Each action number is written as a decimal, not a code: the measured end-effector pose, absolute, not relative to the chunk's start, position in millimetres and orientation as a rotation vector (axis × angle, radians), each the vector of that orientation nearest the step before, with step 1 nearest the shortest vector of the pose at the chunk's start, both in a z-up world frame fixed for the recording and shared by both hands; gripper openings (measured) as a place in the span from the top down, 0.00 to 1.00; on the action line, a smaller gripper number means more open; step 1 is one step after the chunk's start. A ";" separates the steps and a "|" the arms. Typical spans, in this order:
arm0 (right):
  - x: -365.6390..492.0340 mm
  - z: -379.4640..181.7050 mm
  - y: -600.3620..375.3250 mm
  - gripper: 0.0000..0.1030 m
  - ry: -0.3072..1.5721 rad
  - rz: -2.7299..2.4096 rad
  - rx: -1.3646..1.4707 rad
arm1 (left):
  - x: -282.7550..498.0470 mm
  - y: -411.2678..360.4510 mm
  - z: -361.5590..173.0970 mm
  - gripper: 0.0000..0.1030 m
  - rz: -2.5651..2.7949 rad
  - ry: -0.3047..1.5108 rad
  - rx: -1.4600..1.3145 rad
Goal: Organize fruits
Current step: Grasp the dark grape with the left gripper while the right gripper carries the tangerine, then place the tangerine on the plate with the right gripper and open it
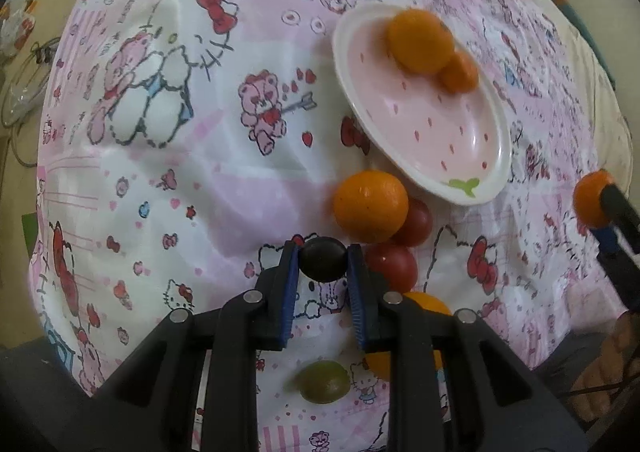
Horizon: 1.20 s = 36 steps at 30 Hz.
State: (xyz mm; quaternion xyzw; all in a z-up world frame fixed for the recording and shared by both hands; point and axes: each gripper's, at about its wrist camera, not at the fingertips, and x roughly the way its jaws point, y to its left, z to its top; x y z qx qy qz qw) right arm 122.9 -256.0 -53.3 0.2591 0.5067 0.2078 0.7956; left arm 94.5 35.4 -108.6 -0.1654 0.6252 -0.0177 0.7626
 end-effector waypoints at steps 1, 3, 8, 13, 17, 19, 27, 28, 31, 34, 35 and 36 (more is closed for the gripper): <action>123.1 -53.2 -255.7 0.57 1.089 0.447 0.557 | 93.9 36.8 -107.9 0.81 -0.040 1.358 -0.369; 123.2 -53.3 -255.7 0.57 1.090 0.447 0.558 | 95.5 37.6 -107.1 0.81 -0.034 1.359 -0.379; 123.6 -54.5 -256.6 0.57 1.095 0.443 0.561 | 89.1 44.4 -94.2 0.81 0.001 1.325 -0.361; 127.9 -51.7 -265.1 0.57 1.085 0.429 0.579 | 99.0 30.4 -66.3 0.81 -0.019 1.253 -0.296; 135.2 -48.2 -269.8 0.57 1.077 0.423 0.575 | 113.1 20.7 -40.8 0.81 -0.046 1.190 -0.233; 139.1 -46.7 -270.4 0.57 1.073 0.420 0.567 | 122.2 16.5 -33.0 0.80 -0.057 1.174 -0.203; 167.9 -41.6 -262.8 0.57 1.055 0.425 0.491 | 158.5 2.8 -32.2 0.80 -0.077 1.173 -0.103; 172.4 -42.6 -260.6 0.57 1.057 0.427 0.480 | 163.3 0.7 -34.4 0.80 -0.074 1.174 -0.089; 183.6 -48.8 -253.4 0.57 1.074 0.437 0.454 | 176.9 -3.7 -44.0 0.80 -0.069 1.190 -0.067; 196.4 -57.4 -245.3 0.57 1.101 0.444 0.420 | 188.3 -8.2 -54.4 0.80 -0.066 1.205 -0.046; 201.7 -62.3 -241.7 0.57 1.113 0.442 0.402 | 191.2 -10.3 -57.5 0.80 -0.066 1.204 -0.033; 205.6 -66.8 -239.3 0.57 1.124 0.441 0.393 | 193.4 -12.0 -60.4 0.80 -0.066 1.201 -0.020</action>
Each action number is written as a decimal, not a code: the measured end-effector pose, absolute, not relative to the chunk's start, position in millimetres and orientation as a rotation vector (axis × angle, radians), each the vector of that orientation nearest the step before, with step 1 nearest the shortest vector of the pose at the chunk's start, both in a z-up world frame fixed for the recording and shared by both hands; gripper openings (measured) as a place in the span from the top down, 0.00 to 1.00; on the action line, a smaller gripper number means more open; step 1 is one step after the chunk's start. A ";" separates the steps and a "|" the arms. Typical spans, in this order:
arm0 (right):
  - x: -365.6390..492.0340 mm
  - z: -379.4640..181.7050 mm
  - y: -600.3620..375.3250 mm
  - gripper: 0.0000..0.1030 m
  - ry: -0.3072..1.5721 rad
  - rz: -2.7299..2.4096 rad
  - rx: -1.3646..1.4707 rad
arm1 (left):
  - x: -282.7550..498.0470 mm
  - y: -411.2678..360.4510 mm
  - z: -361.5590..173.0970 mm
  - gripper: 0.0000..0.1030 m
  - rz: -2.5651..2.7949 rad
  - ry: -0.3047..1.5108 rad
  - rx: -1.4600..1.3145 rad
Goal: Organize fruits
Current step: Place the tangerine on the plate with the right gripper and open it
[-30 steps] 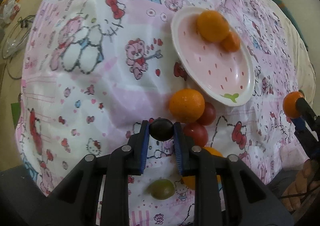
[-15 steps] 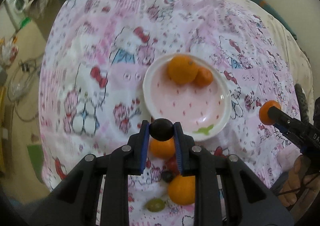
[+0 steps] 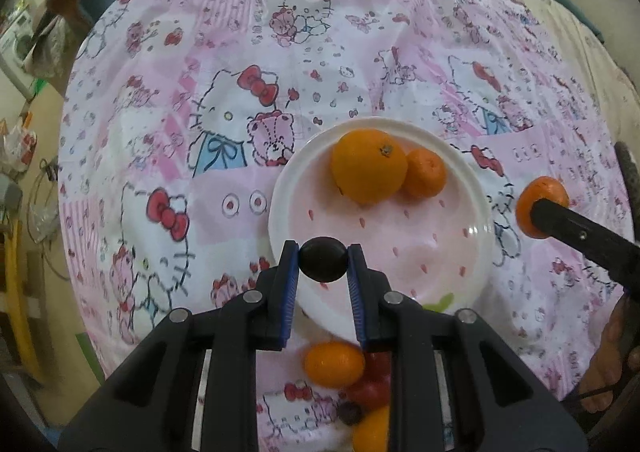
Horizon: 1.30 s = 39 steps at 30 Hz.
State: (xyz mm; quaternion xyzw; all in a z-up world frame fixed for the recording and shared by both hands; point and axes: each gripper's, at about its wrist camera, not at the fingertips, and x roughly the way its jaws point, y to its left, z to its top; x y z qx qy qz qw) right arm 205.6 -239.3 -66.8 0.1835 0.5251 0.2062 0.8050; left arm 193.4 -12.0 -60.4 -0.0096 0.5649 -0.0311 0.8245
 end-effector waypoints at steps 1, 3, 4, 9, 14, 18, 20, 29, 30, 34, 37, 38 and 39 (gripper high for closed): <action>208.0 -70.0 -237.5 0.57 1.133 0.442 0.389 | 196.1 -13.8 -63.2 0.80 -0.067 1.198 -0.007; 214.9 -79.9 -232.2 0.57 1.158 0.445 0.378 | 201.4 -15.9 -69.4 0.80 -0.070 1.203 0.005; 217.2 -84.0 -229.8 0.57 1.170 0.448 0.372 | 203.9 -16.5 -72.9 0.80 -0.075 1.208 0.004; 228.5 -103.7 -217.4 0.57 1.217 0.456 0.326 | 212.5 -20.5 -89.2 0.80 -0.086 1.233 0.017; 234.6 -118.8 -214.7 0.57 1.255 0.445 0.330 | 218.4 -23.9 -98.8 0.80 -0.105 1.240 0.025; 236.9 -124.1 -215.9 0.57 1.265 0.438 0.339 | 221.4 -23.4 -102.6 0.80 -0.108 1.249 0.019; 237.6 -124.2 -216.6 0.57 1.264 0.435 0.345 | 222.5 -22.8 -104.3 0.80 -0.106 1.252 0.019; 241.3 -124.5 -219.0 0.55 1.268 0.437 0.388 | 226.4 -17.4 -108.7 0.79 -0.093 1.267 -0.004; 241.6 -124.1 -219.3 0.55 1.267 0.436 0.392 | 226.6 -16.8 -108.9 0.79 -0.092 1.267 -0.006; 242.2 -123.3 -223.1 0.55 1.259 0.428 0.410 | 226.7 -16.4 -109.0 0.79 -0.090 1.265 -0.004; 242.8 -121.1 -225.9 0.55 1.252 0.425 0.424 | 225.9 -16.9 -108.6 0.79 -0.092 1.262 -0.003; 243.3 -120.1 -227.0 0.54 1.252 0.424 0.431 | 225.7 -17.0 -108.4 0.79 -0.093 1.260 -0.001; 243.4 -118.5 -228.6 0.43 1.245 0.428 0.445 | 225.6 -17.0 -108.2 0.79 -0.093 1.258 0.001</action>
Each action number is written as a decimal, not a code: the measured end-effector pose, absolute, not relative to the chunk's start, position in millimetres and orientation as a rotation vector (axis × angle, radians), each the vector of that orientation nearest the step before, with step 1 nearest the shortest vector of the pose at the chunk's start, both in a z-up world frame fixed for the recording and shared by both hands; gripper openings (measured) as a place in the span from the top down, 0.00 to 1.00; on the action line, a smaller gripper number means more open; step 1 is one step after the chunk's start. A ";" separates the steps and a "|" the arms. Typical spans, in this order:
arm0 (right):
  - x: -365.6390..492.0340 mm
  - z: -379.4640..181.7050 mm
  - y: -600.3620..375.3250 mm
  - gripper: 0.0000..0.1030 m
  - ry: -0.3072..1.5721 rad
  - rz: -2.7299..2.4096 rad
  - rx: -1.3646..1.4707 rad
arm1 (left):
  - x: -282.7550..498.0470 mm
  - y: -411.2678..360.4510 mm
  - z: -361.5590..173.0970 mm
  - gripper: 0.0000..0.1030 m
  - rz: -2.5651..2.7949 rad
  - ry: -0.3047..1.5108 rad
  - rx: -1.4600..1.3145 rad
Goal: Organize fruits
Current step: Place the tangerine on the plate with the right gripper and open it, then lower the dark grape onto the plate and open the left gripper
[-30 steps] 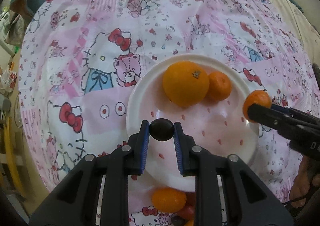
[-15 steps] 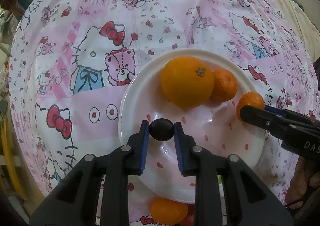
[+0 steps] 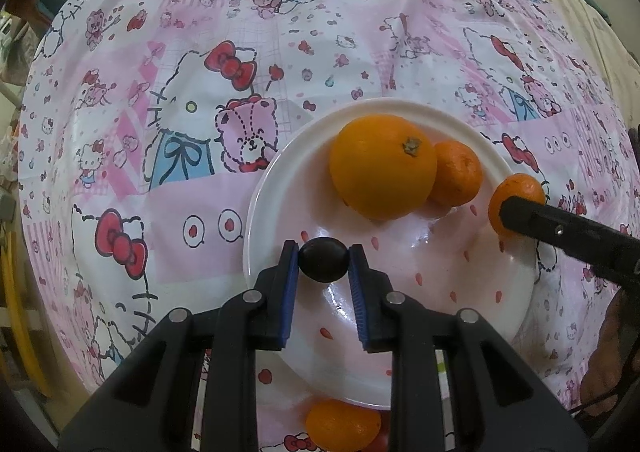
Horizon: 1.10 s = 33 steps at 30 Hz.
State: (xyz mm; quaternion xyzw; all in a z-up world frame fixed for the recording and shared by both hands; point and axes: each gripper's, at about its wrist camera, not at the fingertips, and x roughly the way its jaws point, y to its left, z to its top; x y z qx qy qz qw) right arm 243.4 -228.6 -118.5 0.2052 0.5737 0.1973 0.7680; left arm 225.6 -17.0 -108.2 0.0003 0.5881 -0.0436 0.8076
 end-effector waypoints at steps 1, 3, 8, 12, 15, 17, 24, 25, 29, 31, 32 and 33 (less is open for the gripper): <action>242.9 -117.3 -229.2 0.38 1.238 0.431 0.456 | 225.2 -16.9 -107.9 0.79 -0.093 1.256 0.001; 242.3 -112.1 -231.2 0.32 1.216 0.427 0.467 | 225.4 -16.3 -107.8 0.79 -0.092 1.254 -0.004; 242.8 -103.3 -235.6 0.32 1.187 0.422 0.469 | 225.8 -17.9 -106.3 0.78 -0.095 1.250 -0.009; 244.9 -101.2 -240.2 0.32 1.181 0.412 0.478 | 226.5 -19.8 -104.9 0.79 -0.098 1.249 -0.007; 244.9 -98.3 -242.2 0.32 1.173 0.409 0.479 | 226.1 -19.7 -103.9 0.78 -0.100 1.246 -0.020; 244.0 -95.0 -242.4 0.32 1.165 0.410 0.475 | 225.4 -20.0 -101.5 0.78 -0.106 1.240 -0.025; 239.6 -86.3 -245.1 0.32 1.144 0.409 0.480 | 222.5 -17.3 -92.3 0.39 -0.109 1.214 -0.047; 238.8 -85.5 -246.9 0.32 1.142 0.408 0.482 | 220.8 -17.7 -89.1 0.37 -0.116 1.200 -0.054; 235.2 -80.4 -253.9 0.32 1.130 0.398 0.495 | 214.9 -20.3 -80.7 0.22 -0.135 1.189 -0.060; 232.2 -76.5 -257.4 0.32 1.121 0.395 0.503 | 211.1 -19.5 -76.1 0.20 -0.134 1.182 -0.065; 230.0 -73.9 -258.9 0.32 1.117 0.394 0.505 | 209.2 -19.0 -74.3 0.19 -0.138 1.181 -0.070; 228.5 -71.9 -259.7 0.32 1.113 0.395 0.506 | 207.1 -18.1 -72.5 0.19 -0.144 1.180 -0.077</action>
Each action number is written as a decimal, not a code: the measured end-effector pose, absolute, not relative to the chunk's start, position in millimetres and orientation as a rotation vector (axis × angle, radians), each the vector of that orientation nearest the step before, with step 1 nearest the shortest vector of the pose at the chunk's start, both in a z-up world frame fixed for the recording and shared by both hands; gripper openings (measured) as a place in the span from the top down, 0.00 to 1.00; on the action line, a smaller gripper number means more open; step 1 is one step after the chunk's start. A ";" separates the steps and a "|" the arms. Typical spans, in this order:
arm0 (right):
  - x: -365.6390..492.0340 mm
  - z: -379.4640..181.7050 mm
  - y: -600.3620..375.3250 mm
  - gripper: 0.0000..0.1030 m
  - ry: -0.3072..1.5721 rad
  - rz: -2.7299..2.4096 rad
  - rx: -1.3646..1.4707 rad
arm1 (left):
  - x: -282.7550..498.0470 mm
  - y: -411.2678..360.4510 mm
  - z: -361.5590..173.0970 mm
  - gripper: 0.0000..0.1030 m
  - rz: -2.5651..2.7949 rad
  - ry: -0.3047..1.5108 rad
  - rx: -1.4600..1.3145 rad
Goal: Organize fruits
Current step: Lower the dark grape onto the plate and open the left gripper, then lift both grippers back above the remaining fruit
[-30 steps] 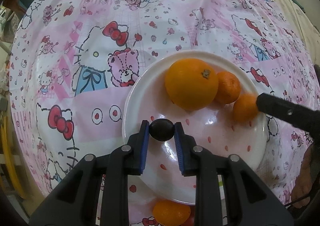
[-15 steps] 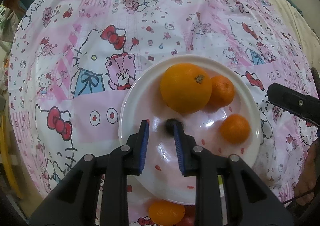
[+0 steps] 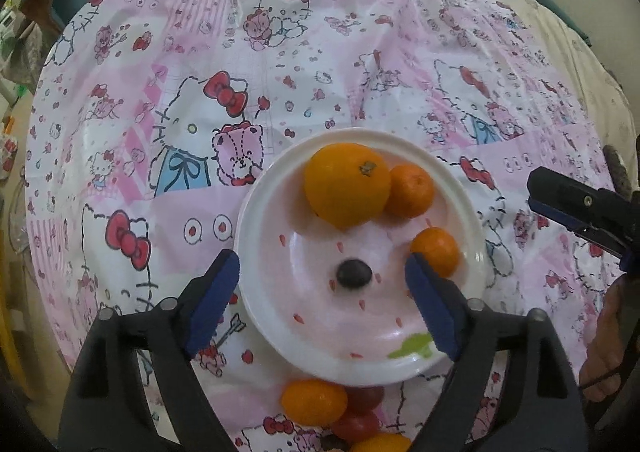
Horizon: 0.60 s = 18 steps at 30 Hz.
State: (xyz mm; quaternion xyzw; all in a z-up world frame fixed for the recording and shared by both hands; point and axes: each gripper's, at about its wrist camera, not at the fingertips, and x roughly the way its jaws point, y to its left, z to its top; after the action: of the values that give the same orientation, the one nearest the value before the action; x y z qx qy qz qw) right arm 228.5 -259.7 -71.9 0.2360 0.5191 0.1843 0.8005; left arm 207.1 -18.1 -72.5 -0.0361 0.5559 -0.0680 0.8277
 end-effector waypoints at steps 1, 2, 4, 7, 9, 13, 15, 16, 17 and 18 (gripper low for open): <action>225.2 -68.2 -260.5 0.32 1.107 0.398 0.506 | 204.8 -16.9 -70.6 0.19 -0.144 1.178 -0.081; 222.8 -65.5 -260.6 0.32 1.104 0.400 0.505 | 202.7 -15.7 -68.8 0.19 -0.139 1.174 -0.083; 215.5 -57.8 -261.2 0.32 1.091 0.409 0.504 | 196.8 -12.6 -62.7 0.19 -0.124 1.160 -0.086; 203.6 -46.5 -261.6 0.31 1.076 0.423 0.499 | 187.4 -9.1 -51.0 0.19 -0.102 1.131 -0.083; 195.2 -39.3 -261.0 0.31 1.061 0.431 0.484 | 181.1 -7.8 -41.6 0.19 -0.093 1.112 -0.076; 176.2 -31.7 -261.1 0.30 1.050 0.441 0.463 | 160.3 -2.5 -24.9 0.19 -0.080 1.080 -0.097; 167.2 -30.4 -260.2 0.30 1.054 0.454 0.466 | 149.9 1.0 -21.1 0.19 -0.073 1.077 -0.107; 162.4 -29.8 -259.6 0.30 1.055 0.459 0.464 | 143.8 3.2 -19.1 0.19 -0.073 1.076 -0.115; 156.9 -28.9 -258.8 0.30 1.056 0.463 0.459 | 137.8 5.1 -17.1 0.19 -0.072 1.074 -0.120; 151.3 -27.9 -258.1 0.30 1.055 0.467 0.452 | 133.2 5.8 -15.5 0.19 -0.070 1.073 -0.122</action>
State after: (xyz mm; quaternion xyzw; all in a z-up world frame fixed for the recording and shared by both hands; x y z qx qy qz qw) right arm 151.3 -258.1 -27.9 0.2119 0.4945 0.2188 0.8141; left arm 133.2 5.8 -15.5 -0.0579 0.5107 -0.0333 0.8572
